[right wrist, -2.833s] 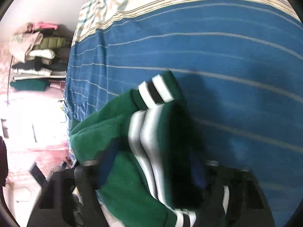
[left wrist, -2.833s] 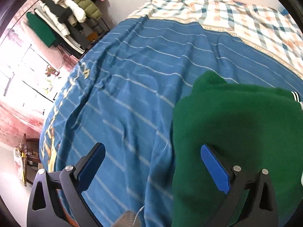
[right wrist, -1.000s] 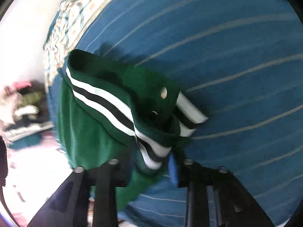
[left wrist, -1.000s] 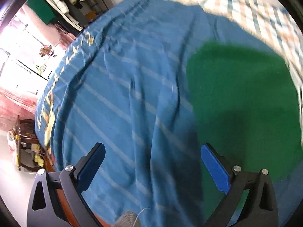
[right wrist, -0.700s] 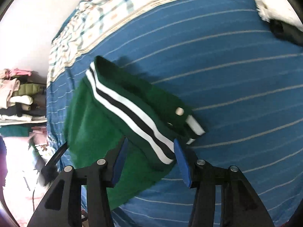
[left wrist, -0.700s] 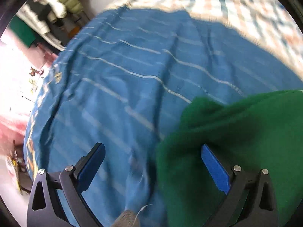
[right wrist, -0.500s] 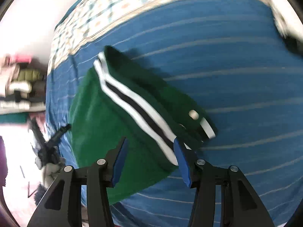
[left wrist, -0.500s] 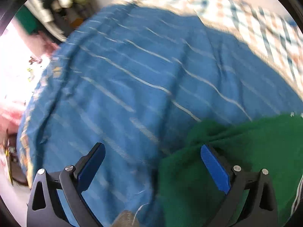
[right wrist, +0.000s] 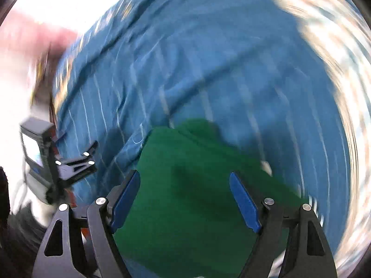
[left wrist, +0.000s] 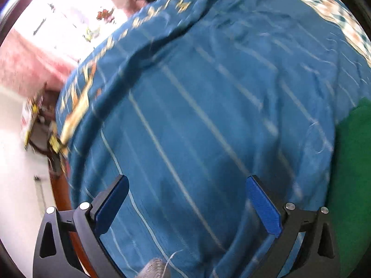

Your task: Fold large clothes

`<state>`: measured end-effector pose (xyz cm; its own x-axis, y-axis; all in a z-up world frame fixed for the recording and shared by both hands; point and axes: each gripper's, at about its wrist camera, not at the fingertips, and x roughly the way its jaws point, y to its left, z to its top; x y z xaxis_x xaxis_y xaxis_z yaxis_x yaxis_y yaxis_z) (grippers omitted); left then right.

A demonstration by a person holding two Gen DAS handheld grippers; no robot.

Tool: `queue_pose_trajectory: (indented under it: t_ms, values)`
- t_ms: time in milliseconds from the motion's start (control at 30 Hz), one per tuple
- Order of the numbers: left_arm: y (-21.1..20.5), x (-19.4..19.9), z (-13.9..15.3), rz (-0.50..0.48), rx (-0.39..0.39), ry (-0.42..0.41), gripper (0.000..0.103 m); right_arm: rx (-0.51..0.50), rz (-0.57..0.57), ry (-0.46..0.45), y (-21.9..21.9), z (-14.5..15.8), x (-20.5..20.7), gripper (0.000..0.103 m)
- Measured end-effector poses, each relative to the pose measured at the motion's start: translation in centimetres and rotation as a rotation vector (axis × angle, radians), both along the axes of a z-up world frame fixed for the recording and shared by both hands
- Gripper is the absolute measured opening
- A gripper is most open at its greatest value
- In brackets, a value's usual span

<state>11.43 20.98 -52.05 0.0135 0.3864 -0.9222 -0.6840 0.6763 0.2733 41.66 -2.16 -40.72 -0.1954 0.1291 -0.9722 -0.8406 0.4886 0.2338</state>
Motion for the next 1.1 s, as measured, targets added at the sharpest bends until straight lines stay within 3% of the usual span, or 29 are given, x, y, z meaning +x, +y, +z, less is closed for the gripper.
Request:
queue_pose_trajectory:
  t_ms: [200, 267, 300, 367, 400, 500, 567, 633, 700, 800, 833, 867, 900, 1000, 1067, 1100]
  values:
    - [3.5, -1.1, -2.1, 0.064, -0.03, -0.01, 0.103, -0.248, 0.37, 0.003, 7.4, -8.5, -3.4, 0.081]
    - [4.4, -1.0, -2.4, 0.077, -0.044, -0.025, 0.103, -0.286, 0.436, 0.004, 8.1, -10.1, -4.5, 0.08]
    - [4.6, -0.8, -2.4, 0.078, -0.042, -0.027, 0.103, -0.311, 0.427, 0.029, 8.5, -10.7, -4.4, 0.074]
    - [5.5, -0.4, -2.5, 0.078, -0.045, -0.039, 0.103, -0.35, 0.299, 0.175, 8.5, -11.6, -2.6, 0.061]
    - [5.7, -0.4, -2.3, 0.078, -0.044, -0.044, 0.103, -0.376, 0.127, 0.3, 7.6, -12.3, -0.4, 0.058]
    - [6.8, 0.0, -2.2, 0.086, -0.059, -0.065, 0.103, -0.39, -0.18, 0.561, 4.6, -13.2, 3.6, 0.053]
    - [7.4, 0.2, -2.0, 0.101, -0.068, -0.072, 0.103, -0.375, -0.317, 0.701, 2.6, -13.9, 5.2, 0.053]
    - [8.1, 0.5, -1.7, 0.105, -0.081, -0.082, 0.103, -0.348, -0.411, 0.759, 0.8, -14.5, 6.5, 0.053]
    - [8.4, 0.7, -1.4, 0.097, -0.083, -0.088, 0.103, -0.325, -0.379, 0.693, 1.3, -13.4, 7.3, 0.054]
    - [8.3, 1.1, -0.4, 0.056, -0.051, -0.087, 0.103, -0.181, -0.185, 0.476, 4.6, -9.5, 7.0, 0.054]
    - [8.2, 1.2, -0.2, 0.041, -0.037, -0.084, 0.103, -0.158, -0.128, 0.451, 5.3, -8.7, 6.4, 0.053]
    - [8.1, 1.3, 0.0, 0.028, -0.025, -0.078, 0.103, -0.154, -0.103, 0.452, 5.7, -8.8, 6.4, 0.037]
    - [7.9, 1.3, 0.3, 0.02, -0.019, -0.077, 0.103, -0.196, -0.071, 0.443, 5.6, -9.7, 5.2, 0.012]
    - [6.9, 1.9, 1.1, -0.001, -0.015, -0.076, 0.103, -0.302, -0.144, 0.44, 3.5, -14.1, 4.0, 0.012]
    - [5.9, 2.1, 2.0, -0.028, -0.021, -0.08, 0.103, -0.25, -0.23, 0.46, 2.8, -13.9, 5.1, 0.012]
    - [4.9, 2.2, 2.5, -0.045, -0.021, -0.088, 0.103, -0.162, -0.267, 0.441, 1.9, -12.0, 6.1, 0.014]
